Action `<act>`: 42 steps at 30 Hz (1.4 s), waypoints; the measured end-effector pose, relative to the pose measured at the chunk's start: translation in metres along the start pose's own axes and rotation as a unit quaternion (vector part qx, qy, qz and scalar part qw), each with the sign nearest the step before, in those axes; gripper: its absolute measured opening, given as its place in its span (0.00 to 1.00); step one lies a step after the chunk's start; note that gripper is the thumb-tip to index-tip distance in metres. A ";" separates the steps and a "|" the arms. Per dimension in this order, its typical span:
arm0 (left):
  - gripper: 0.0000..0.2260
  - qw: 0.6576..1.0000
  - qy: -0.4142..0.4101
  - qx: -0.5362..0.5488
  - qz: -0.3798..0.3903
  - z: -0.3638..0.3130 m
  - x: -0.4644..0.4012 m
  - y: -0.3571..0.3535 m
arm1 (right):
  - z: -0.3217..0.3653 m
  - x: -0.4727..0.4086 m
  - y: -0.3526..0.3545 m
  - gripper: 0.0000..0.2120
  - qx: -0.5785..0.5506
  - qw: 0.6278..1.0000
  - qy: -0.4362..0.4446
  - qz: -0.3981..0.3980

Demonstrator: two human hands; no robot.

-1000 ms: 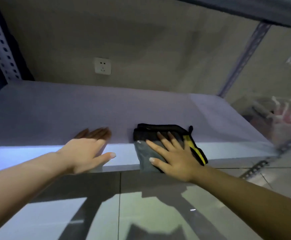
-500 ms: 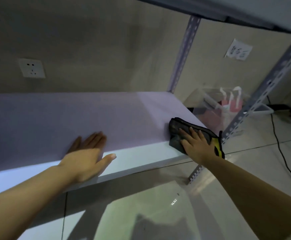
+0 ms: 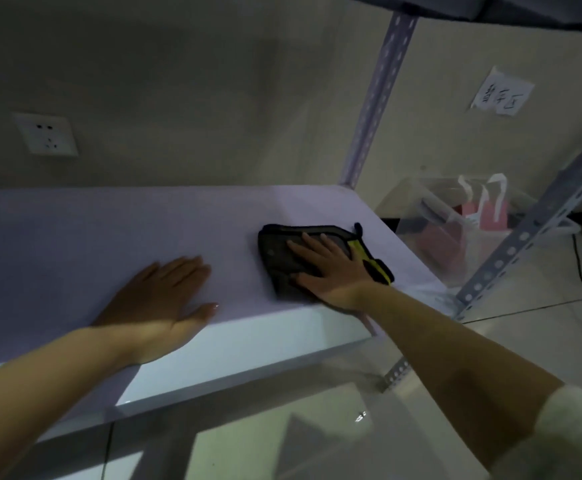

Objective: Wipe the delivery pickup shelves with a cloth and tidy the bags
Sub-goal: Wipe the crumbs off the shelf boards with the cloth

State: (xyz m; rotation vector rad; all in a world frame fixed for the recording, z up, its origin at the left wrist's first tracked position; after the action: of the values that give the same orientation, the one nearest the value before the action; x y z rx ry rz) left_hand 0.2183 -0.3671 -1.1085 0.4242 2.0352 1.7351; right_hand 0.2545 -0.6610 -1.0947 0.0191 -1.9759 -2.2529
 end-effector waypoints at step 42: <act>0.31 0.943 0.305 -0.125 0.041 0.222 0.296 0.104 | 0.391 0.015 -0.045 0.32 0.034 0.991 0.082 0.099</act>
State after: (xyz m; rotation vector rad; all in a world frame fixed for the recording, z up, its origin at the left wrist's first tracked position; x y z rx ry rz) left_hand 0.0718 -0.0143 -1.0702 -0.1395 2.1543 2.3583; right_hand 0.1942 -0.2716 -1.0849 0.0135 -1.8787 -1.9939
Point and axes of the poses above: each hand's wrist, its own x-axis away from the middle knuckle, its own y-axis out of the back of the hand, z = x × y, the point moved 1 cm from there along -x, towards the middle knuckle, and after that the axes turned 4 degrees about -y, right-handed, at the moved point
